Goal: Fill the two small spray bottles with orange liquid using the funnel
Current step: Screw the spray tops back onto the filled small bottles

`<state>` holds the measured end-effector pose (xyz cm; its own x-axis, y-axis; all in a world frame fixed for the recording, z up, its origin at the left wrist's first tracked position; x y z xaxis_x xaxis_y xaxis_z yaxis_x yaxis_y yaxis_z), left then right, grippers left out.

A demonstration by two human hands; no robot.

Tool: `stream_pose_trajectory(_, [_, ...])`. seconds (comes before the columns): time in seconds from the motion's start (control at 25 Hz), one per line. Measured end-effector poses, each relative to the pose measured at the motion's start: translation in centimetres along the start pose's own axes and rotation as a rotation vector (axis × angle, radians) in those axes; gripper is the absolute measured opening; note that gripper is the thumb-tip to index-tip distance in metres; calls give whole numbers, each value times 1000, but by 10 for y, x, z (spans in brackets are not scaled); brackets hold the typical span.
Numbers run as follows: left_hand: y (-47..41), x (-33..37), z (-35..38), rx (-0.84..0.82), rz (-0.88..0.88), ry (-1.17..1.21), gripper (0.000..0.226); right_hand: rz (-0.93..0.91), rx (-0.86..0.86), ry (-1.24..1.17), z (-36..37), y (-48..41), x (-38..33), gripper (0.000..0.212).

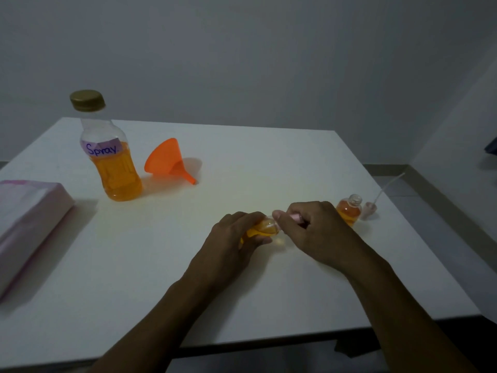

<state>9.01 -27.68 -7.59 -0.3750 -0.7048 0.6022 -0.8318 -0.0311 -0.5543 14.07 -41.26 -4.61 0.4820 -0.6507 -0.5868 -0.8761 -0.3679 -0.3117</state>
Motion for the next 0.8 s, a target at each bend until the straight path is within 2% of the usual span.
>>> stream_pose_trajectory(0.12, [1,1,-7,82,17,-31,37,74,-49,-37,8,-2,2,58])
stream_pose_trajectory(0.24, [2,8,-9,122,29,-25,38,162,-12,-73,2,-2,4,55])
stream_pose_trajectory(0.4, [0,-8,-1,73,-198,127,37,187,106,-206,-22,3,-2,55])
stream_pose_trajectory(0.48, [1,-20,6,28,-305,159,37,197,145,-221,-39,9,2,48])
stream_pose_trajectory(0.6, [2,-23,14,-35,-330,130,36,221,171,-167,-52,21,18,31])
stream_pose_trajectory(0.8, [3,-22,21,-70,-331,98,46,271,52,-62,-42,44,43,22])
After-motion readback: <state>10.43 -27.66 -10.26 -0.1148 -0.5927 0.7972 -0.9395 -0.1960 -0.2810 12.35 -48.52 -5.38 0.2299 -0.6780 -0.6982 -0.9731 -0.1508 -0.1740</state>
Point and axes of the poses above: each hand's wrist, its own y-axis away from the middle knuckle, its own z-axis out of the palm, x = y × z, the point moved 10 cm from there along -y, towards the middle knuckle, and after that the axes turned 8 degrees about x, right-handed, at the moved point
